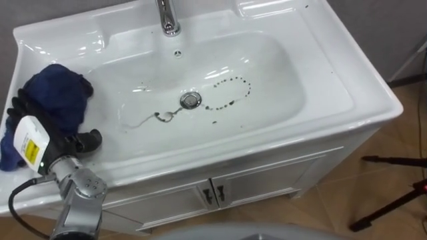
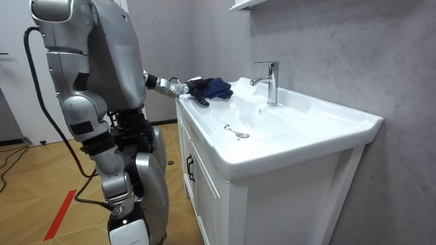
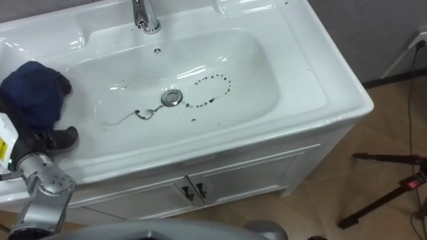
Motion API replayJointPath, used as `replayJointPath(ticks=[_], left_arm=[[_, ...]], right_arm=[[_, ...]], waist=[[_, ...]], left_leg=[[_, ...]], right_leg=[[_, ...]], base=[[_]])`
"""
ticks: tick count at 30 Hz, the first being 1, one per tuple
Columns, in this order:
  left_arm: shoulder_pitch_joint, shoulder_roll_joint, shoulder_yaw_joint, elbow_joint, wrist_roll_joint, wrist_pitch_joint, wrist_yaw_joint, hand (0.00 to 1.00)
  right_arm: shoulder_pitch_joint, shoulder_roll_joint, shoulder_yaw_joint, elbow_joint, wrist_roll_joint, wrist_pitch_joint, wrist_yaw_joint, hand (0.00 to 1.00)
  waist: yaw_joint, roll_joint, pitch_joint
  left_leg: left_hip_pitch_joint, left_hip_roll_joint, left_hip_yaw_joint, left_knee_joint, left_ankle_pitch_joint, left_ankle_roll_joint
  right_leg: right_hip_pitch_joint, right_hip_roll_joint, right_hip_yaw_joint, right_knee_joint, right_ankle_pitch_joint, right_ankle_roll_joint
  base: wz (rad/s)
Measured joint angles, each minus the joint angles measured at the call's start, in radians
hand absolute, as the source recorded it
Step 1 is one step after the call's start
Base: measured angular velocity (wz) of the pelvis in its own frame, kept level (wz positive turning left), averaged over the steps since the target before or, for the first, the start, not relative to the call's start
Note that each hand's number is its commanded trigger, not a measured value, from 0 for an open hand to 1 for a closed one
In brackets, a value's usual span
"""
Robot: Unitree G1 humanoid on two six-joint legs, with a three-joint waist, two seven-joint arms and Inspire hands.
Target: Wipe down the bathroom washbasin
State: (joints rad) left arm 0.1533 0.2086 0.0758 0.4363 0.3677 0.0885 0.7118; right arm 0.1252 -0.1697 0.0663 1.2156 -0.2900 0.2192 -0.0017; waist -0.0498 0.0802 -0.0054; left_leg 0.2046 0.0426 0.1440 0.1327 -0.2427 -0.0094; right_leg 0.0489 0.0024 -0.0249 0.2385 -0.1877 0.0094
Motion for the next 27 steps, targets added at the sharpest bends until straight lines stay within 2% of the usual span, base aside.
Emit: replayJointPath(ticks=[6,7,8,9,10,18,27], left_arm=[[-0.024,0.001,0.001,0.047,0.0,-0.002,-0.011,0.0],[-0.029,0.002,0.001,0.057,-0.001,-0.002,-0.017,0.04],[-0.03,0.003,0.001,0.063,-0.001,-0.002,-0.019,0.51],[-0.032,0.005,0.001,0.067,-0.001,-0.002,-0.021,0.62],[-0.033,0.005,0.001,0.071,-0.001,-0.002,-0.024,1.0],[-0.048,0.011,0.007,0.094,0.0,-0.01,0.007,1.0],[-0.058,0.019,0.067,0.099,-0.001,-0.009,0.021,1.0]], right_arm=[[0.017,-0.001,0.0,-0.01,0.001,0.007,0.003,0.0],[0.016,0.0,0.0,-0.01,0.0,0.012,0.004,0.0],[0.016,0.0,-0.001,-0.01,0.0,0.012,0.004,0.0],[0.016,0.0,-0.001,-0.011,0.0,0.013,0.004,0.0],[0.016,-0.001,-0.001,-0.011,0.0,0.013,0.004,0.0],[0.013,-0.006,-0.002,-0.011,0.0,0.022,0.004,0.0],[0.012,-0.007,-0.002,-0.011,0.0,0.022,0.004,0.0]], waist=[[0.004,0.003,-0.0024],[0.004,0.004,-0.0028],[0.003,0.004,-0.0029],[0.003,0.004,-0.0031],[0.003,0.003,-0.0032],[0.004,0.001,-0.0066],[0.003,0.001,-0.0071]], left_leg=[[-0.001,0.0,0.006,0.0,0.0,0.0],[-0.001,0.0,0.009,0.001,0.0,0.0],[-0.001,0.0,0.01,0.001,0.0,0.0],[-0.001,0.0,0.01,0.002,0.0,0.0],[-0.001,0.0,0.01,0.002,0.0,0.0],[0.002,0.001,0.01,0.004,0.001,-0.001],[0.01,0.001,0.014,0.002,0.001,-0.001]], right_leg=[[-0.008,0.001,0.006,0.018,0.001,-0.001],[-0.012,0.001,0.007,0.02,0.0,-0.001],[-0.013,0.001,0.007,0.02,0.0,-0.002],[-0.013,0.001,0.007,0.02,0.001,-0.002],[-0.014,0.001,0.007,0.02,0.001,-0.003],[-0.012,0.001,0.006,0.022,0.002,-0.005],[-0.006,0.001,0.007,0.021,0.002,-0.005]], base=[[-0.03],[-0.08],[-0.05],[0.0],[0.0],[0.0],[0.0]])
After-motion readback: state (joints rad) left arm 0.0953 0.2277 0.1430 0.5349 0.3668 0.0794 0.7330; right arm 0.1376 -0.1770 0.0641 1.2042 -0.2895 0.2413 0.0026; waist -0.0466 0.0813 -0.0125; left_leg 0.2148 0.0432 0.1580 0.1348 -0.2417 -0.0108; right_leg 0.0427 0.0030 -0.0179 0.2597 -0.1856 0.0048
